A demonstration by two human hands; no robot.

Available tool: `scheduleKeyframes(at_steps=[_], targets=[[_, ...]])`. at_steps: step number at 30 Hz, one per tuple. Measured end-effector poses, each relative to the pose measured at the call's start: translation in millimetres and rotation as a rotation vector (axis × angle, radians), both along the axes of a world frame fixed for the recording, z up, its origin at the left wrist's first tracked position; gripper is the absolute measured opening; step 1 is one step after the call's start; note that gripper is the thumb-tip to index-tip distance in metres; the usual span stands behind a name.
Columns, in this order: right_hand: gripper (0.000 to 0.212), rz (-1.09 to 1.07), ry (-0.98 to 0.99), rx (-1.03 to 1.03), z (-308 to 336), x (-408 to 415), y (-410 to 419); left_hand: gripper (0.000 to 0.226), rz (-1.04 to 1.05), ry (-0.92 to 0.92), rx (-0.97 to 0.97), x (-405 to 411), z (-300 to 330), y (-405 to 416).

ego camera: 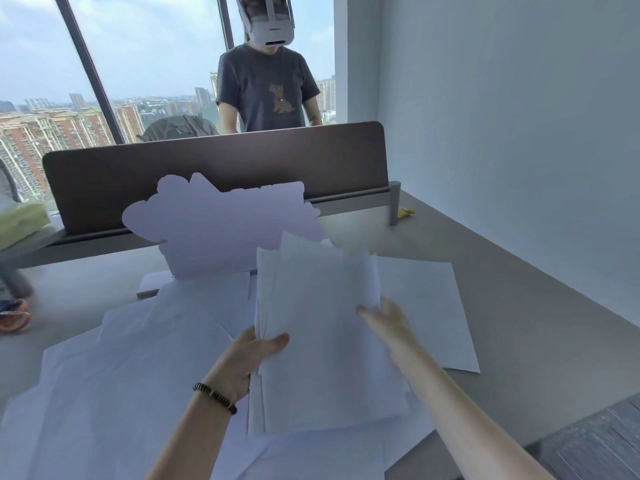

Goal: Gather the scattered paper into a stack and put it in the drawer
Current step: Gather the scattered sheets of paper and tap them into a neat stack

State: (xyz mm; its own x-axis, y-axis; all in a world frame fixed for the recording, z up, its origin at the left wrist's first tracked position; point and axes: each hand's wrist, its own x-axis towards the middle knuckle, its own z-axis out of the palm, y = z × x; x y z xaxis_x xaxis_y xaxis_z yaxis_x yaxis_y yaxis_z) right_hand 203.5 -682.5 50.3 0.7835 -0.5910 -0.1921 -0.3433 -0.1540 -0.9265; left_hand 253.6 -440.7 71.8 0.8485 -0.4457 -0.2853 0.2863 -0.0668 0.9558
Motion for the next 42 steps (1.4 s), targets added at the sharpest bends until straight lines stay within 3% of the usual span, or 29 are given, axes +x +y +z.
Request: scheduleKeyframes(at_steps=[2, 6, 11, 18, 21, 24, 27, 31, 36, 39, 42], targets=[[0.046, 0.018, -0.049, -0.019, 3, -1, -1, 0.025, 0.018, -0.02, -0.029, 0, 8, 2], [0.037, 0.106, -0.349, 0.212, 28, -12, 2, 0.024, 0.047, -0.154, -0.068, -1, 28, 5], [0.033, 0.156, -0.609, 0.124, 70, -27, 10, 0.018, 0.102, -0.457, -0.131, -8, 45, 7], [0.039, 0.227, -0.714, 0.15, 90, -43, 18, 0.029, 0.03, -0.443, -0.281, -26, 62, 17], [0.036, 0.245, -0.714, 0.086, 94, -46, 22, 0.047, 0.012, -0.429, -0.295, -30, 64, 16], [0.034, 0.254, -0.701, 0.019, 98, -46, 25, 0.021, 0.042, -0.413, -0.311, -32, 67, 12], [0.028, 0.239, -0.718, 0.023, 96, -44, 27, 0.02, 0.065, -0.398, -0.317, -33, 64, 10], [0.04, 0.224, -0.699, 0.061, 74, -44, 35, 0.028, 0.097, -0.404, -0.276, -35, 48, 7], [0.044, 0.205, -0.677, 0.059, 73, -36, 40, 0.019, 0.174, -0.44, -0.265, -30, 46, 3], [0.04, 0.27, -0.548, 0.032, 77, -35, 39, 0.014, 0.192, -0.43, -0.196, -18, 48, 13], [0.055, 0.292, -0.211, -0.111, 72, -38, 33, 0.022, 0.176, -0.326, -0.076, -4, 36, 26]])
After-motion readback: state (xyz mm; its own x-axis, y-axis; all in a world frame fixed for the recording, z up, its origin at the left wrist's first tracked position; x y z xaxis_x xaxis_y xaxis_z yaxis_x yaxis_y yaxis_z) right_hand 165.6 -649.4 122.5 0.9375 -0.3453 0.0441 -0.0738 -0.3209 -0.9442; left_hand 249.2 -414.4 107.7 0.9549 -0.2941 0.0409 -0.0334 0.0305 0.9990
